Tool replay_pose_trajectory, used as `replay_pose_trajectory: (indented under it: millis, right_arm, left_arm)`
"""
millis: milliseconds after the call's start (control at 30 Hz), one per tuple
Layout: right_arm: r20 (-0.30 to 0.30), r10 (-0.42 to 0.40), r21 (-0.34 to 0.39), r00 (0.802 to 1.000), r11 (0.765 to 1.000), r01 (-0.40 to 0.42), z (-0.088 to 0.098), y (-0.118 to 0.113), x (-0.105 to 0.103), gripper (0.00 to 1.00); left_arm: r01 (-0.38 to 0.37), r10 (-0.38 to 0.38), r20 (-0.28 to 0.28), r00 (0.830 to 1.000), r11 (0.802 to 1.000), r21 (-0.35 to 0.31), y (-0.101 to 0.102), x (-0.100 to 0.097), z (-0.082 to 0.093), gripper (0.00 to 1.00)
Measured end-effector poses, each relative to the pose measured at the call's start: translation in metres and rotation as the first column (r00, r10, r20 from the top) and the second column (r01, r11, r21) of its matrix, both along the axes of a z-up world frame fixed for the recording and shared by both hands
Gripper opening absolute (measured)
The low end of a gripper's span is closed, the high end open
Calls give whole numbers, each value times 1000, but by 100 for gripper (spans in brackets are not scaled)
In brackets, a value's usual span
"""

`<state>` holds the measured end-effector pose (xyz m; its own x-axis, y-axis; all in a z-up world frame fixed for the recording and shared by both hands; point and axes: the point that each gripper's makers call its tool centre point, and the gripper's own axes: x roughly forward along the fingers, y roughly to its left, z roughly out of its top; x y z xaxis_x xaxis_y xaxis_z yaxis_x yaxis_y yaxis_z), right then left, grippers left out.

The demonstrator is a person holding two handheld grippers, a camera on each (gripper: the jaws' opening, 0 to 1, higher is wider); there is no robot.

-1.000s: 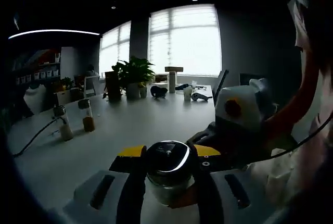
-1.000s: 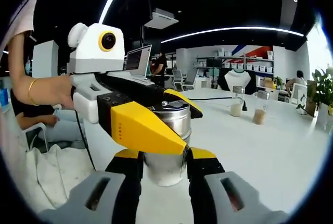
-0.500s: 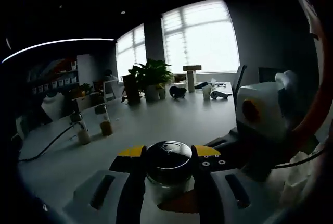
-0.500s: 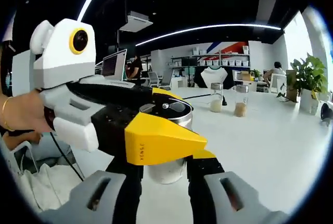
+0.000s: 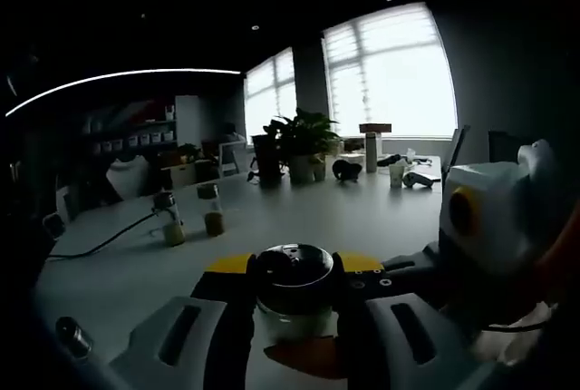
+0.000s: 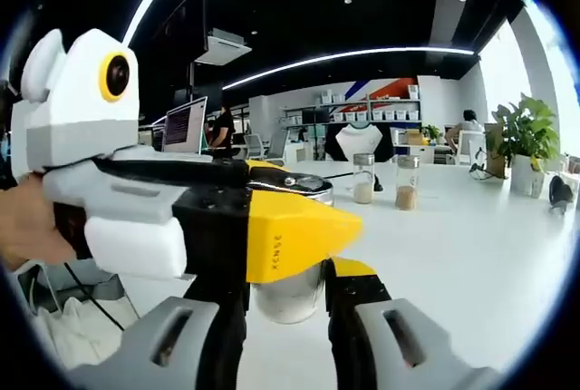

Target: Rotate the seasoning bottle until the label or dispensing opening points toward the visible target arrow and the bottle remains upright within the marked orientation range

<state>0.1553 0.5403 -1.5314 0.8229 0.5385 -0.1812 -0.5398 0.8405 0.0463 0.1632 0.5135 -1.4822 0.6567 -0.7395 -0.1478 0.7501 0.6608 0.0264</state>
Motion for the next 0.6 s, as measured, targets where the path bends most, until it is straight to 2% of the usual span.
replay_pose_trajectory:
  millis: [100,133,167,300,367,400,500,600]
  right_arm:
    - [18,47,-13,999,999,-47,3,1,0,30]
    - [21,76,-18,997,997,-75,4,2,0,30]
    - [24,87,-19,996,996,-87,4,2,-1,30]
    - [66,173,-41,983,984,-171,9,3,-2,31]
    - [78,193,-37,978,981,-190,11,4,-3,31]
    - [82,221,-22,972,975,-220,12,4,-4,31]
    - [75,255,-6,964,967,-255,13,4,-4,34]
    - [46,319,22,947,947,-320,13,7,-6,40]
  left_arm:
    - [37,-37,-5,999,999,6,0,0,2,34]
    - [82,-82,-11,997,996,15,-2,-3,2,34]
    - [90,-89,-14,996,996,13,-2,-3,2,34]
    - [172,-174,-45,984,984,-44,-4,-7,6,34]
    - [202,-205,-49,978,978,-60,-4,-8,8,34]
    - [205,-210,-68,975,976,-77,-3,-8,8,34]
    - [227,-232,-64,971,971,-79,-4,-10,11,34]
    - [291,-293,-48,955,955,-51,-6,-17,11,34]
